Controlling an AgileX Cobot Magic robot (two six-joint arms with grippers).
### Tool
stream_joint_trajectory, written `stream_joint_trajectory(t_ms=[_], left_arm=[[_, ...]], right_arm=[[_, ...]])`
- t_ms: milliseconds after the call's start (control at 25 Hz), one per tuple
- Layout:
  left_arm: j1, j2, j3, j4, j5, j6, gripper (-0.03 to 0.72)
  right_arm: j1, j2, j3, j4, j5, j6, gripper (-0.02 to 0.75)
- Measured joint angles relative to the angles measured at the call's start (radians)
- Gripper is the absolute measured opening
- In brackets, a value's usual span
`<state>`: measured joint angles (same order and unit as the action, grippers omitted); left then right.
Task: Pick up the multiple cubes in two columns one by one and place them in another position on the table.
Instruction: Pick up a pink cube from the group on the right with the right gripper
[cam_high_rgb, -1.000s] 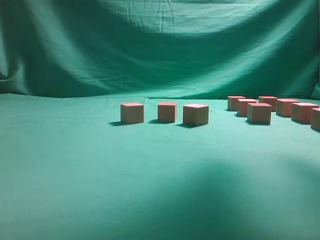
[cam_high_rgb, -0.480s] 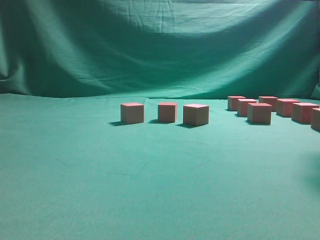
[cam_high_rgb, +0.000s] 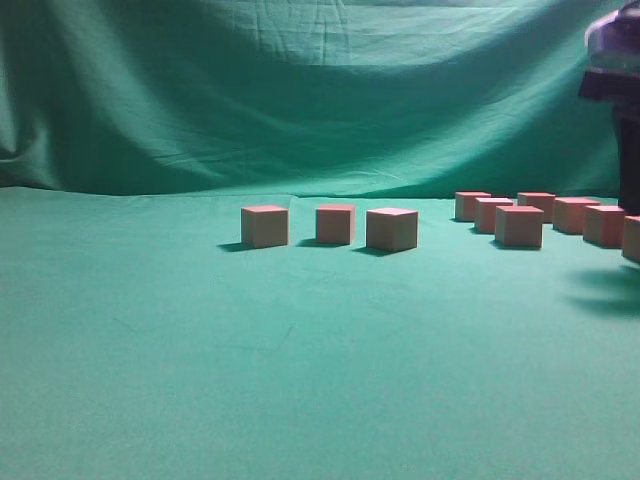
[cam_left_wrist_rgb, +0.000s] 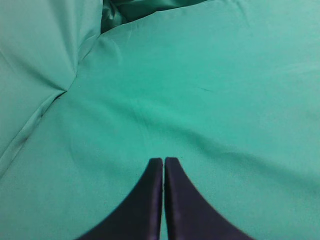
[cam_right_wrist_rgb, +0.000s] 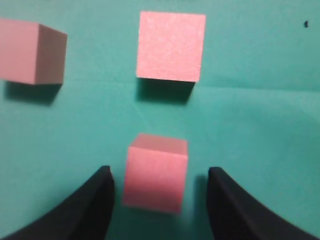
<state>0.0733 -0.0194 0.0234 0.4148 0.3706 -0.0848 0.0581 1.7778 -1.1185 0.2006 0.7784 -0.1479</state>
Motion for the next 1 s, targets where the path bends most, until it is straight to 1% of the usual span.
stream_joint_trajectory(t_ms=[320, 480, 600, 720, 800, 880, 1000], left_arm=[[0.000, 0.000, 0.000, 0.000, 0.000, 0.000, 0.000], [0.000, 0.000, 0.000, 0.000, 0.000, 0.000, 0.000], [0.000, 0.000, 0.000, 0.000, 0.000, 0.000, 0.000], [0.000, 0.000, 0.000, 0.000, 0.000, 0.000, 0.000], [0.000, 0.000, 0.000, 0.000, 0.000, 0.000, 0.000], [0.000, 0.000, 0.000, 0.000, 0.000, 0.000, 0.000], [0.000, 0.000, 0.000, 0.000, 0.000, 0.000, 0.000]], right_arm=[[0.000, 0.086, 0.000, 0.017, -0.055, -0.019, 0.411], [0.000, 0.086, 0.000, 0.017, -0.057, -0.023, 0.260], [0.000, 0.086, -0.006, 0.019, -0.038, -0.023, 0.260], [0.009, 0.081, -0.030, 0.037, 0.033, -0.045, 0.260], [0.037, 0.054, -0.065, 0.040, 0.086, -0.052, 0.260], [0.091, 0.020, -0.112, 0.041, 0.142, -0.054, 0.260], [0.208, -0.018, -0.198, 0.043, 0.209, -0.055, 0.260]])
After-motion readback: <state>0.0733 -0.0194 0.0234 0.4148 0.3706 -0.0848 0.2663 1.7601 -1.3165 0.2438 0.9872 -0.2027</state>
